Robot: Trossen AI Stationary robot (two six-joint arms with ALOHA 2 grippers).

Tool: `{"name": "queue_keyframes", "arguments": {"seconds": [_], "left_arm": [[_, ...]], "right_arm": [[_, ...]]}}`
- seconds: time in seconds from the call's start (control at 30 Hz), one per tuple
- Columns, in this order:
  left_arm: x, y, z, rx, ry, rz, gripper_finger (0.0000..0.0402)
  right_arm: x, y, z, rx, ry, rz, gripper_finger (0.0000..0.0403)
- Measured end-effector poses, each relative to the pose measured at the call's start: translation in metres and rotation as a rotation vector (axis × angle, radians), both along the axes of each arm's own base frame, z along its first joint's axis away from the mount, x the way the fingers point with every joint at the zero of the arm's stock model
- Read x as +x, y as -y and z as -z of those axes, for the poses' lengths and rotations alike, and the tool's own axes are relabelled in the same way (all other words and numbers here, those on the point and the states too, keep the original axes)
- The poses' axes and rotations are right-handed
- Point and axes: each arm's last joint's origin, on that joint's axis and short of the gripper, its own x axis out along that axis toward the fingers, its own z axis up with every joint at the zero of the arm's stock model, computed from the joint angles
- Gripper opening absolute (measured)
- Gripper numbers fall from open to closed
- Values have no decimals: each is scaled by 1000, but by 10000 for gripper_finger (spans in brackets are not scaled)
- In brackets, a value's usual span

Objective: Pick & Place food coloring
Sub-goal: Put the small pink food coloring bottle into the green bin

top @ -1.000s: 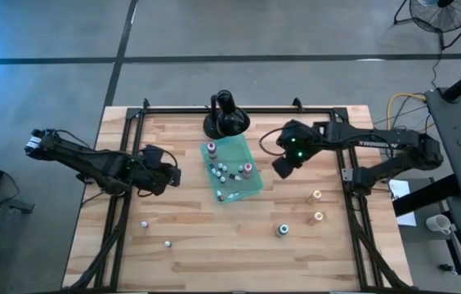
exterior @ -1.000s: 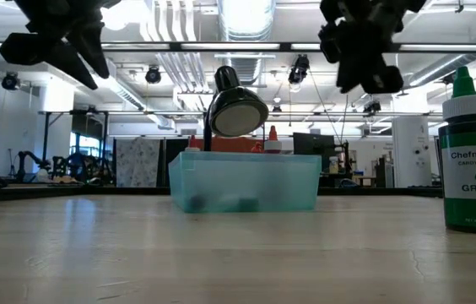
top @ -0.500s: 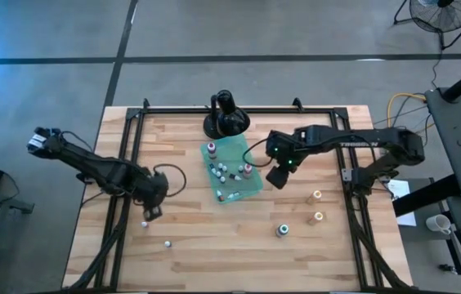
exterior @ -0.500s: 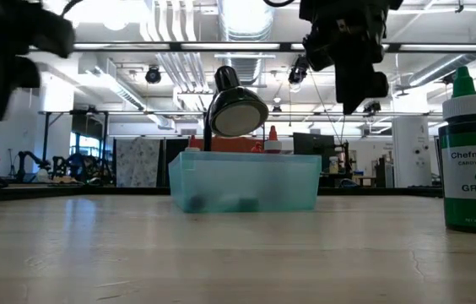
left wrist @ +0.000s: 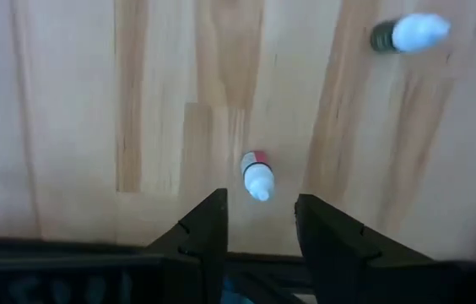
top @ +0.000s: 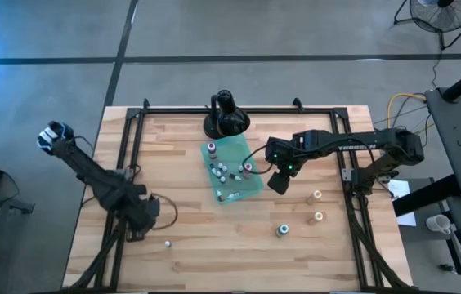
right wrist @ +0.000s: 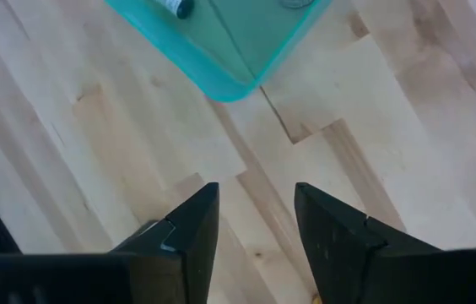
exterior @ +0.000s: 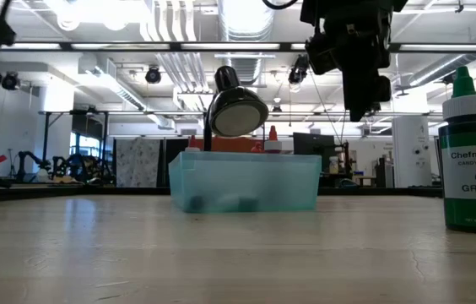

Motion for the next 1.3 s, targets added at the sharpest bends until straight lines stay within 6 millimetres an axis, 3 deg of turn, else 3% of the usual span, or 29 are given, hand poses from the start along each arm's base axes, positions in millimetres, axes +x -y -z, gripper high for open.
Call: {"name": "queue_keyframes", "arguments": {"seconds": [0.23, 0.4, 1.3], "left_arm": [[-11, 30, 13, 119, 57, 181, 113], [-16, 41, 21, 152, 31, 204, 113], [-20, 36, 46, 152, 32, 200, 113]], "right_arm": [[0, 0, 0, -3, 2, -1, 149], [1, 1, 0, -33, 11, -11, 146], [6, 4, -1, -132, 66, -37, 143]]}}
